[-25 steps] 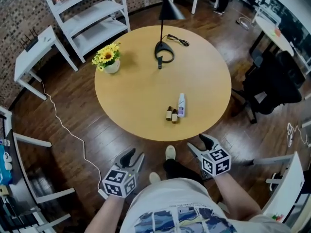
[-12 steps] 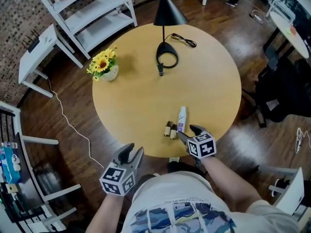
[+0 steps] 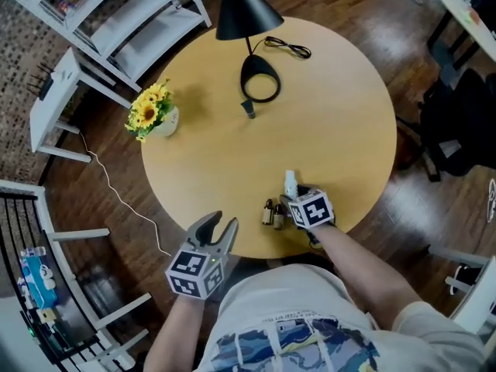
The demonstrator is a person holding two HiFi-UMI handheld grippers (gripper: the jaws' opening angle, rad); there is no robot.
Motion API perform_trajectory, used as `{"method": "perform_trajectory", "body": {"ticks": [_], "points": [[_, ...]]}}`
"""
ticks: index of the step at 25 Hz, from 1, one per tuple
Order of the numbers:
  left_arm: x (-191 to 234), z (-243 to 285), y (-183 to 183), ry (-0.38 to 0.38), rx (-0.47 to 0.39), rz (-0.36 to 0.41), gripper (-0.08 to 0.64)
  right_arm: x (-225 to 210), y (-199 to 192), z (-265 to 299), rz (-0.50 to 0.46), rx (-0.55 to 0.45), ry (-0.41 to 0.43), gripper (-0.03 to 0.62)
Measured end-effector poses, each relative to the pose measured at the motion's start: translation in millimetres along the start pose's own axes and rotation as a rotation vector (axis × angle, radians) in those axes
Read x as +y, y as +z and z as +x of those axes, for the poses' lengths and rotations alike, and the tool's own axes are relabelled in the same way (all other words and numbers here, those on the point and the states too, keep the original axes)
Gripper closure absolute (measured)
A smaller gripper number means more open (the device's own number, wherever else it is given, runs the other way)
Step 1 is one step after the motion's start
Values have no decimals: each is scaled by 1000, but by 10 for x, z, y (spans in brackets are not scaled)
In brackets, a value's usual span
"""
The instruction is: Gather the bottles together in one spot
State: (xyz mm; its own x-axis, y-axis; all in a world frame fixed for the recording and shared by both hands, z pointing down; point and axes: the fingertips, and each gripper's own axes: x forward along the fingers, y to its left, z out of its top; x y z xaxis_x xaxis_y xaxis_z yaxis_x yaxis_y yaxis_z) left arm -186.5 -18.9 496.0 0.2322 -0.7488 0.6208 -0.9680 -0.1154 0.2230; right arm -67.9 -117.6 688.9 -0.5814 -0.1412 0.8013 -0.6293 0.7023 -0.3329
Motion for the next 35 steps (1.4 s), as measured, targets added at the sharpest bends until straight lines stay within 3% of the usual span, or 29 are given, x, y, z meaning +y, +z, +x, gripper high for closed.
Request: {"method": "perform_trajectory", "body": {"ticks": [4,7,11,15,16,21,24,27,30,32,35], "points": [[6,314,186,-59,19,18,420,-83,6,-7,5,2,0,376],[-50,546,287,-119,34,27,420,-146,33,-81,32,-22,26,390],[-232,844,414,-221,60,12,420,-37,268,-522,56,-209,148,391],[-650,1029,671,-417,46,-93,418,302,579,-1178,-40,-431,288,391],[-763,1064,729,-464,46,-115,381,371,624,-1309,-58,-474,312,391],[-1198,1165,870,-610,81,-129,342,516,704,-1661,-126,-596,356,391],[-1396,1139,903,-662,84,-112,416,473,639,-1737,-149,-604,334,390],[-1555,1128,929,-657,88,-28,433,415,589,-1774,-192,-617,299,387],[-1687,1156,1007,-593,55,159,437,281,546,-1829,-208,-615,250,353],[-1625,1222,1122,-510,9,254,437,170,492,-1836,-213,-599,209,345],[-1284,1390,1368,-336,-74,272,436,93,374,-1838,-200,-560,180,327]]}}
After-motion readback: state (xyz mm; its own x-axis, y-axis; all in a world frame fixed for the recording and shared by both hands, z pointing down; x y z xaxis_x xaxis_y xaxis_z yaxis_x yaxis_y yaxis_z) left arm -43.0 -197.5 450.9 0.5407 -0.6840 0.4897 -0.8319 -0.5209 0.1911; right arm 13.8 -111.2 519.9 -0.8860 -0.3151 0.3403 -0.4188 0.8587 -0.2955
